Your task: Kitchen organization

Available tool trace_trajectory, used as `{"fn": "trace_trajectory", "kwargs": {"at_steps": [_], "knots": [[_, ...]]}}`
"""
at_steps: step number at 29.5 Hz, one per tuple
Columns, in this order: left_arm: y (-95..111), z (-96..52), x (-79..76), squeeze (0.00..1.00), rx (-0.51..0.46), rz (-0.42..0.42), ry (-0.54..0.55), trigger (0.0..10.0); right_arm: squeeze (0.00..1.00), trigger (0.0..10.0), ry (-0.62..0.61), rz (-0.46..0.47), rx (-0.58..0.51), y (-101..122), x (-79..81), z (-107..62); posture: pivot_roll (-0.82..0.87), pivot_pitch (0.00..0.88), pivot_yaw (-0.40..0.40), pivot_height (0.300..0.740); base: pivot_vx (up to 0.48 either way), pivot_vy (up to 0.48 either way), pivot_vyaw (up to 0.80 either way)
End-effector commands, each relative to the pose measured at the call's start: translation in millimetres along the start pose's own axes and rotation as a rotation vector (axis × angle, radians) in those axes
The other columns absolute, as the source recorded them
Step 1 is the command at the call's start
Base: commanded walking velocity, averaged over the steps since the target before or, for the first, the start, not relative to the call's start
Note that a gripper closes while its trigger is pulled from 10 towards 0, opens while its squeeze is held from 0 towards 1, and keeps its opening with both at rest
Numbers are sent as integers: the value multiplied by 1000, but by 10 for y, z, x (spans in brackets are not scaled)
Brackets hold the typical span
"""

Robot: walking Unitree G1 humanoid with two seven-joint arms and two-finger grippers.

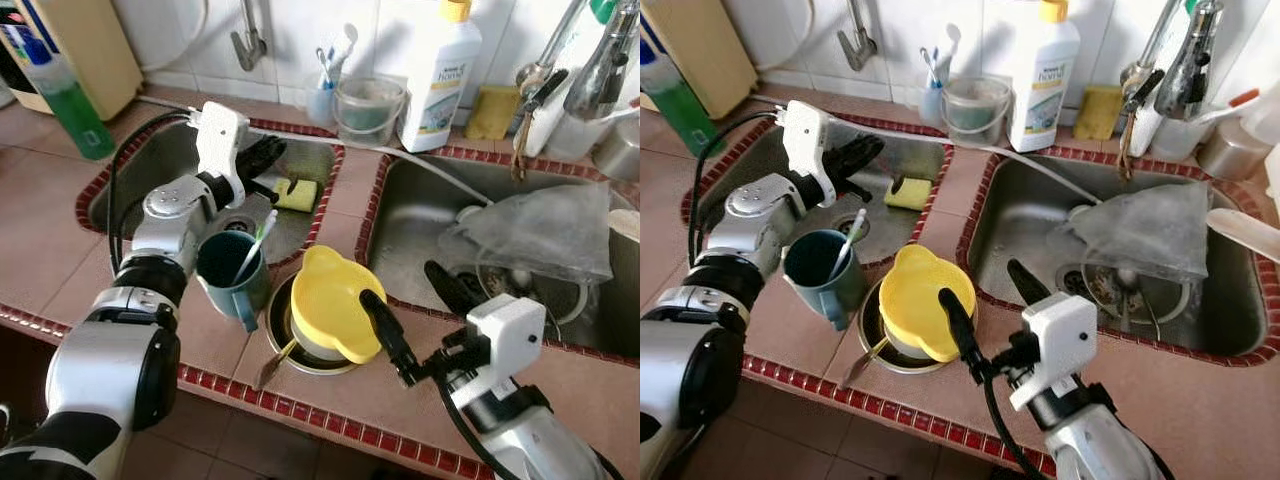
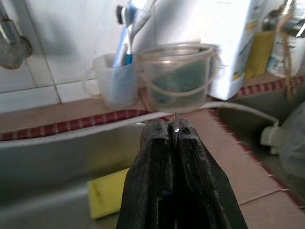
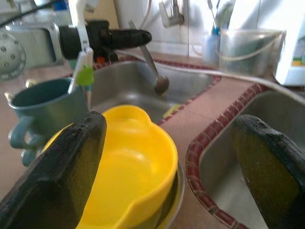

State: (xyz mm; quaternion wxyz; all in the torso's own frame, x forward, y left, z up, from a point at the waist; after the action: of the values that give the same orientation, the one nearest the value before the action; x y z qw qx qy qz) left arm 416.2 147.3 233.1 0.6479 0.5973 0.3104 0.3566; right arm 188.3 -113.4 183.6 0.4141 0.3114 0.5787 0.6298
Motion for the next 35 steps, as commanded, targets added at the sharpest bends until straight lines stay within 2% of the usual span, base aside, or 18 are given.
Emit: {"fn": "trace_trajectory", "kwargs": {"at_steps": [1, 13, 24, 25, 26, 35], "knots": [[79, -27, 80, 0, -4, 32, 21, 10000, 0, 10000, 1, 3, -12, 60, 23, -19, -240, 211, 73, 740, 0, 0, 0], [116, -101, 224, 0, 3, 42, 80, 10000, 0, 10000, 16, 4, 4, 92, 23, -27, -233, 219, 62, 740, 0, 0, 0], [127, -110, 243, 0, -4, 30, 85, 10000, 0, 10000, 22, -5, -3, 130, 3, -12, -236, 220, 54, 740, 0, 0, 0], [133, -109, 244, 859, -6, 30, 85, 10000, 0, 10000, 24, -6, -7, 140, -1, -3, -236, 219, 54, 740, 0, 0, 0], [136, -109, 245, 1000, -11, 18, 83, 10000, 0, 10000, 25, -7, -9, 143, -3, 1, -235, 218, 53, 740, 0, 0, 0], [160, -105, 249, 1000, -16, 16, 82, 10000, 0, 10000, 24, -5, -34, 177, -5, 80, -235, 209, 51, 740, 0, 0, 0]]}}
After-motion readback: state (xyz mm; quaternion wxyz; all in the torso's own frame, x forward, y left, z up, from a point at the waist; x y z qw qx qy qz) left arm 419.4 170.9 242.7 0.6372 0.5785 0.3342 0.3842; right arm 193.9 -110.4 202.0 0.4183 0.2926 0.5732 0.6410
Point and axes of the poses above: a point about 5 cm out from each wrist's last joint towards the gripper, its own z axis pointing out of the wrist towards the gripper, its own y axis along the axis of the wrist's last joint, x = y × z, the point moved 1 cm from there along z, pointing out of the wrist towards the gripper, and after that the axes turned 6 degrees about -z, right-handed, at the moved point
